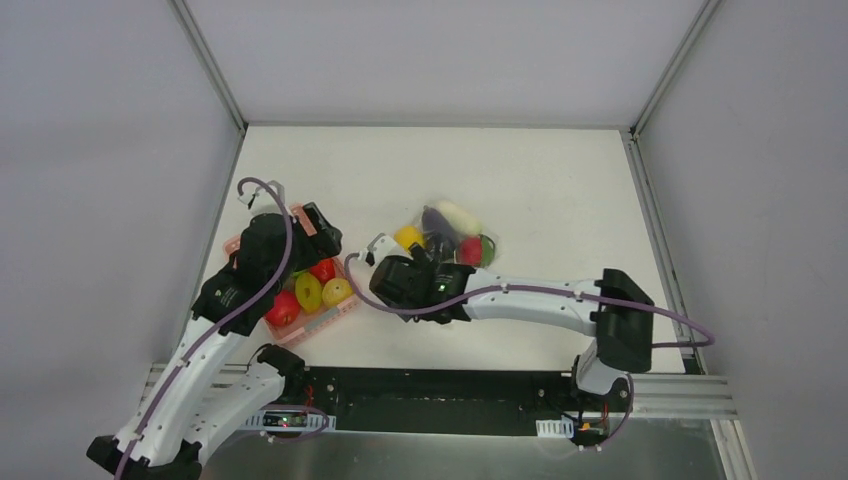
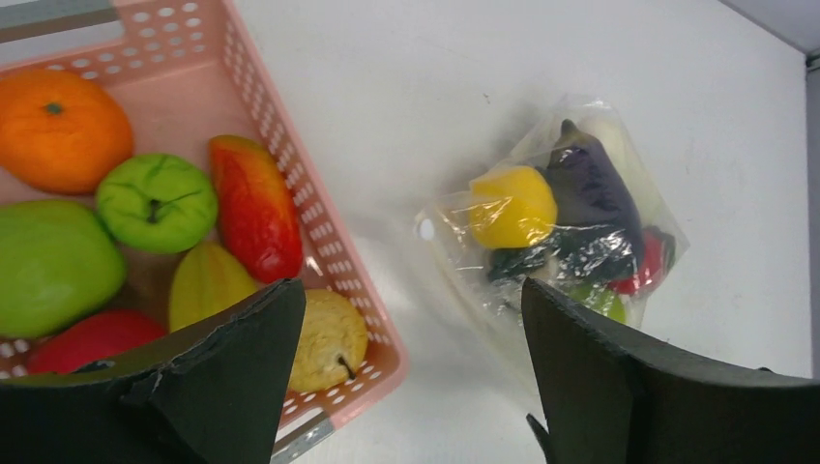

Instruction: Open the zip-top bag and remove the fake food

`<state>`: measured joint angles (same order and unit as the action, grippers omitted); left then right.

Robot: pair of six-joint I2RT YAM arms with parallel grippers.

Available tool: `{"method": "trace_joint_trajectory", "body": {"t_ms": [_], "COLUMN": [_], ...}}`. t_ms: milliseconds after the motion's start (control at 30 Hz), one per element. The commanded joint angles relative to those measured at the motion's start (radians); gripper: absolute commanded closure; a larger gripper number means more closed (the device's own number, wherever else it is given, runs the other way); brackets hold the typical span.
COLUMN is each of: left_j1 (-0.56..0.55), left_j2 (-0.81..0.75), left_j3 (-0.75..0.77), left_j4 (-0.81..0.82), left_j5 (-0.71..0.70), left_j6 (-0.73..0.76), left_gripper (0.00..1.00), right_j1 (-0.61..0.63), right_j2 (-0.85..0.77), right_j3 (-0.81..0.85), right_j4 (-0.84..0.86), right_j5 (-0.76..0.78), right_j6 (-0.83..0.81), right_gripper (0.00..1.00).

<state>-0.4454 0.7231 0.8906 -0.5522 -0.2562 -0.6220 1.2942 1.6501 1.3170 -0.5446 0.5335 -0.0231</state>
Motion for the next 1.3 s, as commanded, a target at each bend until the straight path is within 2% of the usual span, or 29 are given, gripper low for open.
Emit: {"method": "trace_joint_trajectory", "body": {"t_ms": [0,167,300,433,533,700,867,1067,1267], "left_j1": [-0.003,-0.003,-0.003,-0.003,-0.003,-0.003,-0.003,-0.010,-0.103], "left_j2": [-0.078,-0.155,-0.185,-0.176,-0.159,-0.141,-0.111,-0.051,0.061], "left_j3": [0.034,0.025,0.007,-0.007,-0.020,-0.085,-0.194,-0.270,-0.285], "left_j4": [-0.163,-0.228,-0.235,-0.213,-0.188,-0.079,0.119,0.320,0.447], "left_j5": [-0.101,-0.129,-0.115,-0.058,0.007,0.179,0.353,0.447,0.409], "left_j6": [0.078,0.095,0.090,0.085,0.067,-0.019,-0.160,-0.256,-0.274], "left_gripper": [0.15,0.14,0.14,0.14,0.14,0.14,0.18,0.23,0.28], "right_j1": [0.036,0.041,0.042,0.040,0.027,-0.017,-0.072,-0.127,-0.158], "right_j2": [0.105,0.209,0.255,0.272,0.235,0.127,0.013,-0.058,-0.095], "right_j3": [0.079,0.107,0.108,0.108,0.110,0.096,0.049,0.021,-0.005], "right_j4": [-0.071,-0.080,-0.068,-0.060,-0.047,0.015,0.127,0.206,0.270], "right_j5": [0.166,0.243,0.290,0.330,0.317,0.270,0.184,0.136,0.067], "right_j6": [-0.071,-0.087,-0.090,-0.089,-0.084,-0.063,-0.042,0.017,0.095], "right_gripper": [0.26,0.38,0.54,0.84,0.98,1.00,1.00,1.00,1.00]}}
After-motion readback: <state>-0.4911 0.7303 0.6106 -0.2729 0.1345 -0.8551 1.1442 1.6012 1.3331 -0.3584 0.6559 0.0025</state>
